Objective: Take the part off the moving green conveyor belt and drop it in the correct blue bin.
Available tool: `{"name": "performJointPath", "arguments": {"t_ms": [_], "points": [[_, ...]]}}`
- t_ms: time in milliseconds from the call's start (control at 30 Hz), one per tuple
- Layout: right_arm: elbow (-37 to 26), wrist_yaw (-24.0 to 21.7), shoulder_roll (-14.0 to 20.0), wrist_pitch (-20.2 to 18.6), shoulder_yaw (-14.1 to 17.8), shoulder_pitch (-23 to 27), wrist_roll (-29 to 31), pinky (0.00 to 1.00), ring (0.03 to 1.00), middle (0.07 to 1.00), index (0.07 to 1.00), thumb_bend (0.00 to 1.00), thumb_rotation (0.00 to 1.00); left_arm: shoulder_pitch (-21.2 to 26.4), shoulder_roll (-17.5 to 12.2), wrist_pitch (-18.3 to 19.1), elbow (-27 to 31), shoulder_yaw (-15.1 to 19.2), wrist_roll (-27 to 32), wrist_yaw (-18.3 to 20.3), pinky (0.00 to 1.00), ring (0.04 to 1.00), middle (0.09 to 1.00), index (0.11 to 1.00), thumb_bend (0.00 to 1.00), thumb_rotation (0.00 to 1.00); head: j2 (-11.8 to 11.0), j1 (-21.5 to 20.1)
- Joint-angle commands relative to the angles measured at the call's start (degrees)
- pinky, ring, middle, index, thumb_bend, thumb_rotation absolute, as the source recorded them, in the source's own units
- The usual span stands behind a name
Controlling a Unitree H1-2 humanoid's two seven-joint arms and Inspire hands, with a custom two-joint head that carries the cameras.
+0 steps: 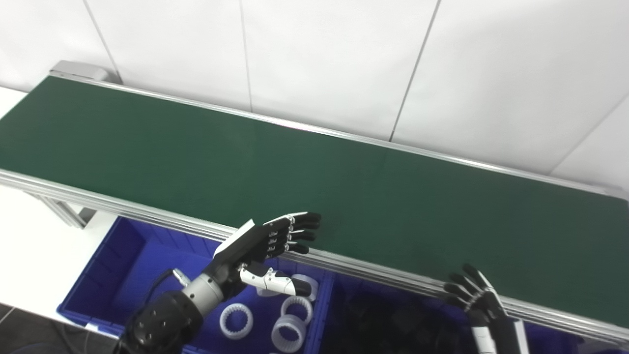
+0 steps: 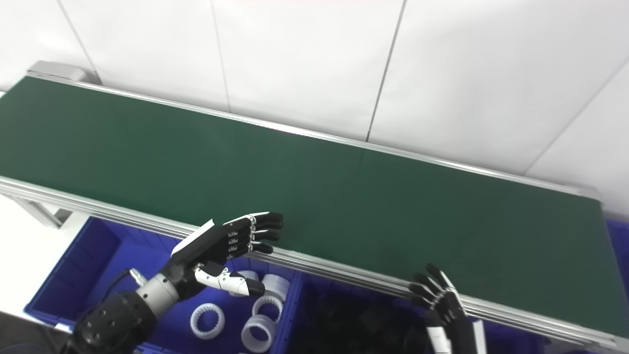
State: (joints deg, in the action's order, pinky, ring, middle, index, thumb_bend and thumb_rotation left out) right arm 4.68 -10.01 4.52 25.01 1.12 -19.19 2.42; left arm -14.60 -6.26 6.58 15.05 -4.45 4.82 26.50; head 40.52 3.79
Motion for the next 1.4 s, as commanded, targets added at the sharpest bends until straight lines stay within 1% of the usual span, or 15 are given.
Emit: {"name": "performJointPath", "arguments": {"t_ms": [0,133,267,333,400,467,600,767,900,967,1100,1167,1200,1333,1367], "points": [[-2.60,0.62,-0.51,1.89,-0.41,-0.14,-0.42,0.66,0.737,0.790,0.860,0.70,0.79,0.53,0.08,-4.59,-1.11,0.56,3.41,-0.29,0.80,0.877,0.898,0.889,0.95,0.18,0.08,0.07],[-3.79,1.35,-1.00,1.90,-1.53,-0.51,-1.80,0.66,0.737,0.791,0.861,0.69,0.79,0.33,0.58,-6.38,-5.09,1.04,8.37,0.02,0.86,0.909,0.916,0.895,0.97,0.18,-0.07,-1.84],[-4.83,1.64,-1.05,1.86,-3.11,-0.51,-2.42,0.67,0.741,0.790,0.865,0.66,0.78,-0.95,1.87,-7.67,-8.02,3.05,13.88,-0.55,0.86,0.903,0.903,0.872,1.00,0.22,-0.24,-2.88],[-5.31,1.62,-1.05,1.78,-3.94,-0.48,-2.44,0.67,0.744,0.791,0.867,0.69,0.78,-1.39,2.46,-8.80,-8.77,4.02,15.61,-0.77,0.85,0.887,0.890,0.860,0.99,0.24,-0.42,-3.29],[-5.73,1.81,-1.12,1.74,-4.61,-0.47,-2.72,0.68,0.745,0.790,0.869,0.70,0.78,-1.55,2.98,-9.23,-8.78,4.42,16.40,-1.30,0.85,0.885,0.887,0.857,0.94,0.24,-0.50,-3.97],[-6.08,2.07,-1.22,1.75,-5.14,-0.47,-3.00,0.68,0.743,0.790,0.869,0.70,0.77,-1.71,3.45,-9.04,-8.41,4.65,16.61,-2.15,0.84,0.873,0.877,0.845,0.90,0.25,-0.47,-4.69],[-7.82,2.96,-1.92,1.24,-5.91,-0.94,-4.57,0.67,0.743,0.792,0.870,0.70,0.78,-1.87,4.17,-9.90,-8.45,5.18,16.96,-3.07,0.85,0.874,0.878,0.837,0.90,0.29,-0.35,-6.84],[-9.64,3.25,-2.77,-0.61,-7.04,-1.52,-5.62,0.68,0.755,0.800,0.868,0.65,0.80,-3.09,5.34,-11.03,-7.31,5.56,16.38,-5.11,0.87,0.883,0.868,0.808,0.83,0.37,-0.48,-8.33],[-9.53,2.34,-3.42,-3.39,-8.29,-1.96,-1.21,0.70,0.768,0.807,0.875,0.61,0.77,-3.86,5.62,-12.23,-6.91,5.59,15.79,-6.11,0.87,0.890,0.871,0.802,0.77,0.38,-0.83,-10.21],[-9.22,2.13,-3.58,-3.79,-8.84,-1.98,-0.22,0.70,0.767,0.806,0.874,0.59,0.76,-4.09,5.65,-11.92,-6.39,5.61,15.98,-6.73,0.87,0.889,0.870,0.799,0.77,0.38,-0.99,-11.77],[-7.52,2.31,-3.67,-3.35,-9.48,-1.48,-0.69,0.69,0.760,0.808,0.877,0.58,0.77,-4.21,5.48,-11.35,-5.29,5.42,15.65,-7.78,0.88,0.888,0.872,0.806,0.82,0.39,-0.93,-13.63],[-7.21,2.59,-3.72,-3.41,-9.48,-1.33,-0.91,0.69,0.760,0.808,0.876,0.58,0.76,-4.07,5.35,-11.55,-5.16,5.14,15.30,-8.00,0.89,0.894,0.874,0.807,0.79,0.37,-0.82,-13.15],[-7.21,2.74,-3.71,-3.47,-9.42,-1.27,-1.03,0.69,0.762,0.805,0.877,0.58,0.76,-3.91,5.26,-11.81,-5.24,4.95,15.06,-7.95,0.90,0.902,0.880,0.811,0.73,0.36,-0.66,-12.54],[-7.17,2.94,-3.33,-3.46,-9.18,-1.02,-1.05,0.70,0.768,0.809,0.879,0.58,0.76,-3.30,5.05,-12.71,-5.98,4.48,14.13,-7.96,0.89,0.895,0.871,0.803,0.71,0.34,-0.43,-10.97],[-7.06,2.93,-3.22,-3.31,-9.10,-0.95,-1.00,0.70,0.770,0.812,0.880,0.57,0.76,-3.20,5.06,-12.73,-6.15,4.44,14.07,-8.03,0.88,0.879,0.860,0.794,0.76,0.34,-0.43,-10.97]]}}
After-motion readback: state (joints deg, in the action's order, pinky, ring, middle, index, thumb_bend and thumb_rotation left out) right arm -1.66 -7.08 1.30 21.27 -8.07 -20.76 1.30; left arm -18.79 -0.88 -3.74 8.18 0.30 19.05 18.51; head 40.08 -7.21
